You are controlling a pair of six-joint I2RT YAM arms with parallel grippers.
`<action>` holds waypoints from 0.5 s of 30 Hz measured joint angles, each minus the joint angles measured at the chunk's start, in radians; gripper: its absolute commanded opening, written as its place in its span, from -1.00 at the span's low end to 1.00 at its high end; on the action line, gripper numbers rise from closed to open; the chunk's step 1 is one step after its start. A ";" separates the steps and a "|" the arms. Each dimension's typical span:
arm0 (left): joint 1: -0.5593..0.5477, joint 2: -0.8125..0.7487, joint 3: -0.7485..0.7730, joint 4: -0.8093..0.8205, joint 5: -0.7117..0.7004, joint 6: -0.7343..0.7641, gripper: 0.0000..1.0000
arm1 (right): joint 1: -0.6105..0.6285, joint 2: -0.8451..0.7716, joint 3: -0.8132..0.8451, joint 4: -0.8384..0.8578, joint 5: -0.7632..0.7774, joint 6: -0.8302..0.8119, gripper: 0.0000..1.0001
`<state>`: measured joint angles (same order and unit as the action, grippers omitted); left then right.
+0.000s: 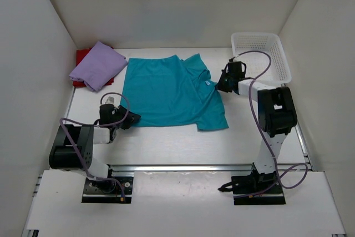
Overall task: Fold and stack the t-shirts
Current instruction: Flatten out the tshirt
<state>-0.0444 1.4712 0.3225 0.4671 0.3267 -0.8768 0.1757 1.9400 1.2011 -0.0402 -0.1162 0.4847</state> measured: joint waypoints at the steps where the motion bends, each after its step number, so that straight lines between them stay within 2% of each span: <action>1: 0.029 0.018 0.002 0.018 0.017 -0.021 -0.37 | -0.002 0.013 0.037 -0.013 0.003 0.000 -0.57; 3: 0.078 0.016 0.003 0.023 0.021 -0.042 -0.31 | -0.008 0.015 0.072 -0.017 0.006 -0.006 -0.25; 5: 0.079 -0.048 0.004 -0.024 -0.025 -0.040 -0.22 | -0.013 -0.023 0.047 -0.017 0.013 -0.011 -0.14; 7: 0.027 -0.168 0.009 -0.086 -0.093 -0.016 -0.10 | -0.014 -0.089 -0.018 -0.019 0.013 -0.011 -0.12; 11: -0.076 -0.421 0.062 -0.188 -0.195 0.051 -0.05 | 0.005 -0.309 -0.193 0.000 0.028 0.006 -0.20; 15: 0.000 -0.569 0.044 -0.259 -0.240 0.100 0.00 | 0.078 -0.546 -0.389 0.078 0.022 0.037 -0.25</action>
<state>-0.0444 0.9020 0.3668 0.2085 0.0872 -0.7773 0.2539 1.3941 0.8116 0.0376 -0.0940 0.5217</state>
